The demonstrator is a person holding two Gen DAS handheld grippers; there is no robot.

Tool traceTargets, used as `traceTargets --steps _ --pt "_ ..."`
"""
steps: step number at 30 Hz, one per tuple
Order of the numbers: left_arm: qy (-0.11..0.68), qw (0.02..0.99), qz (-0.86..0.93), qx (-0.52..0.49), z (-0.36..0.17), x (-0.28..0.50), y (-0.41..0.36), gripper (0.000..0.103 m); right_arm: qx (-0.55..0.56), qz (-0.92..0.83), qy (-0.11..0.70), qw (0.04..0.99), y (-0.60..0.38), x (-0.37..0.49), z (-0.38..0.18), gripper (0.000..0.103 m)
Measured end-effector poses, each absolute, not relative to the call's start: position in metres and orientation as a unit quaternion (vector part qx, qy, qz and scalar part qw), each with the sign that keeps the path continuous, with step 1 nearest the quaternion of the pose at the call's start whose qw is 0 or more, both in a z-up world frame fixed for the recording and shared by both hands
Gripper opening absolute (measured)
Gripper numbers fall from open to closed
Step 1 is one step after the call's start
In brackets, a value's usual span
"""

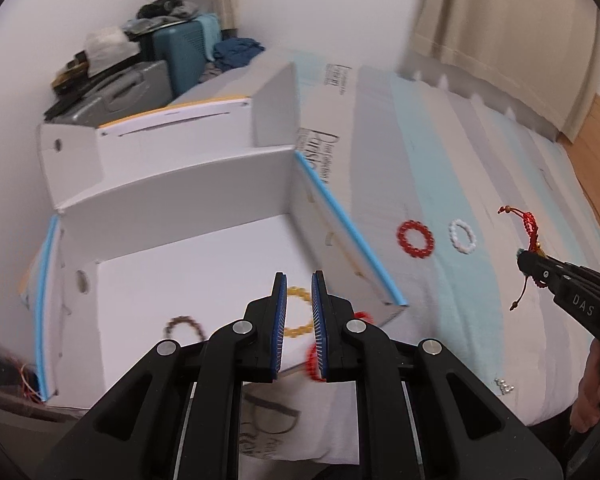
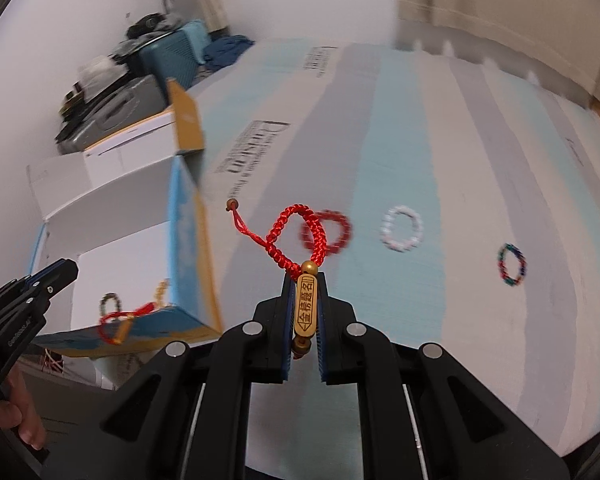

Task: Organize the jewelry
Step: 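Carry both red cord bracelets toward the white box with both tools, then lower the red cord bracelet into the box with the left tool while the right tool lowers the other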

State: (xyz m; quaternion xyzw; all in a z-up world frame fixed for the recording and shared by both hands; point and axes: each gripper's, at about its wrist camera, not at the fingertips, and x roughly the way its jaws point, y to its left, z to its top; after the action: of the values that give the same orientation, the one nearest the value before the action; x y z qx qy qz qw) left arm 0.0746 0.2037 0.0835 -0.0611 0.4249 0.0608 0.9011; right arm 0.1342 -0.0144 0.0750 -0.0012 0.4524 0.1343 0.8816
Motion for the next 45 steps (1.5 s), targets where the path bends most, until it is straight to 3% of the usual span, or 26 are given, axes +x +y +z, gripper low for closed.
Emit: traceTargets --steps 15,16,18,24,38,45 --pt "0.434 0.894 0.066 -0.086 0.079 0.054 0.253 0.014 -0.035 0.200 0.446 0.871 0.078 0.116 0.081 0.009" --pt "0.436 0.894 0.061 -0.085 0.077 0.056 0.250 0.017 -0.036 0.200 0.447 0.871 0.077 0.115 0.080 0.009" --pt "0.437 0.894 0.056 -0.084 0.073 0.057 0.244 0.042 -0.039 0.197 0.449 0.871 0.074 0.114 0.078 0.009" --pt "0.436 0.895 0.031 -0.084 0.062 0.060 0.221 0.066 -0.039 0.187 0.455 0.870 0.059 0.115 0.073 0.009" --pt "0.459 0.888 -0.007 -0.031 0.024 0.075 0.175 0.073 -0.032 0.176 0.462 0.869 0.034 0.120 0.066 0.009" --pt "0.467 0.884 -0.001 -0.026 0.010 0.081 0.176 0.058 -0.031 0.175 0.467 0.866 0.032 0.123 0.061 0.009"
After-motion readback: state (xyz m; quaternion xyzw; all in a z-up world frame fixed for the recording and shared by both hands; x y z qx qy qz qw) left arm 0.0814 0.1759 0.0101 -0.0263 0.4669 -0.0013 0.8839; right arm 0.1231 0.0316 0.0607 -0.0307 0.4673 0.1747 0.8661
